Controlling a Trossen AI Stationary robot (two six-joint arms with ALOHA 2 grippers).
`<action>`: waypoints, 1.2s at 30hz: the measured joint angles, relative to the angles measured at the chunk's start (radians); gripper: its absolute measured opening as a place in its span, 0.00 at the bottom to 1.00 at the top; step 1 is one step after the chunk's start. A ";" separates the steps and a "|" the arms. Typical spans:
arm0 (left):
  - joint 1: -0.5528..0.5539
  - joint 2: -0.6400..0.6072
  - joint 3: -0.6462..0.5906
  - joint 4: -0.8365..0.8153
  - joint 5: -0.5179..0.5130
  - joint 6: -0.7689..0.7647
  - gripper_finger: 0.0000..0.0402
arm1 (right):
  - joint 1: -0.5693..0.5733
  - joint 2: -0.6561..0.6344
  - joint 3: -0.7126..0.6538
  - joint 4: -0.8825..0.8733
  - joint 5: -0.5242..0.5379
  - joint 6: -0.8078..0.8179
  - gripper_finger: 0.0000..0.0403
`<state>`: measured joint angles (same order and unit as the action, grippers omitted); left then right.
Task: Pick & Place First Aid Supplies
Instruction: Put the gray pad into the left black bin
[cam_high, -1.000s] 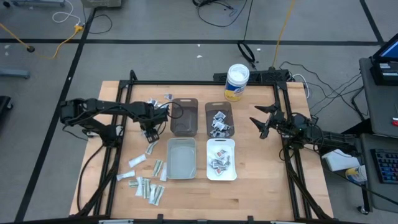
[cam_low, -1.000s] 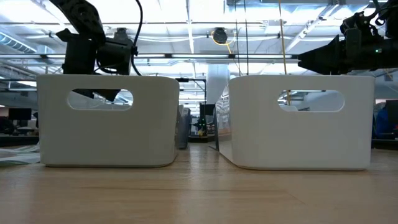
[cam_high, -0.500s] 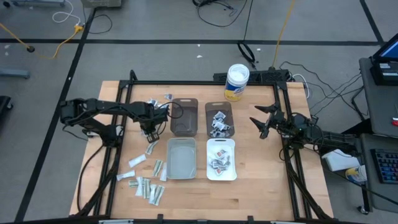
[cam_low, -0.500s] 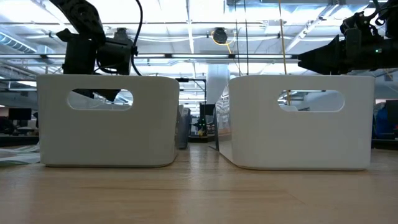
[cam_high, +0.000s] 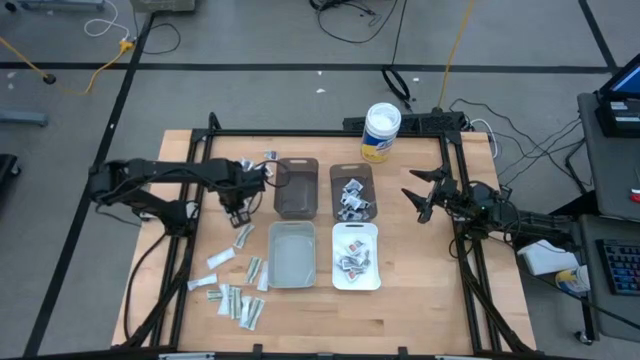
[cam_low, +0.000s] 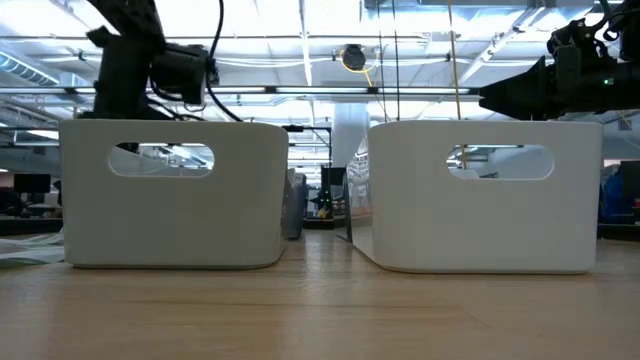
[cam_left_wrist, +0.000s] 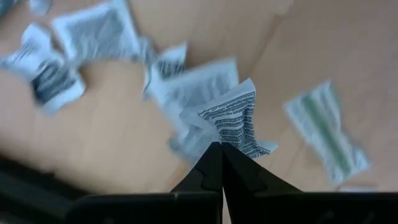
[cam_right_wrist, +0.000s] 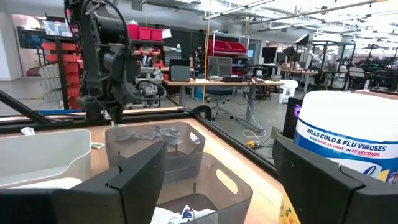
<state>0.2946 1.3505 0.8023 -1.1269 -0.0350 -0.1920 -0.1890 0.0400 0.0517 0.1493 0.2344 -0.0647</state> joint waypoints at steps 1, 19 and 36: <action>0.002 -0.010 0.011 -0.038 -0.006 0.005 0.00 | 0.000 0.000 0.000 0.000 0.000 0.000 0.72; 0.060 0.007 0.343 -0.341 0.001 0.042 0.00 | 0.000 0.000 0.000 0.000 0.000 0.000 0.71; 0.046 0.499 0.933 -0.390 -0.021 0.138 0.00 | 0.000 0.000 0.000 0.000 0.000 0.000 0.71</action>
<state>0.3405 1.8493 1.7354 -1.5173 -0.0562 -0.0544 -0.1894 0.0399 0.0521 0.1493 0.2344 -0.0647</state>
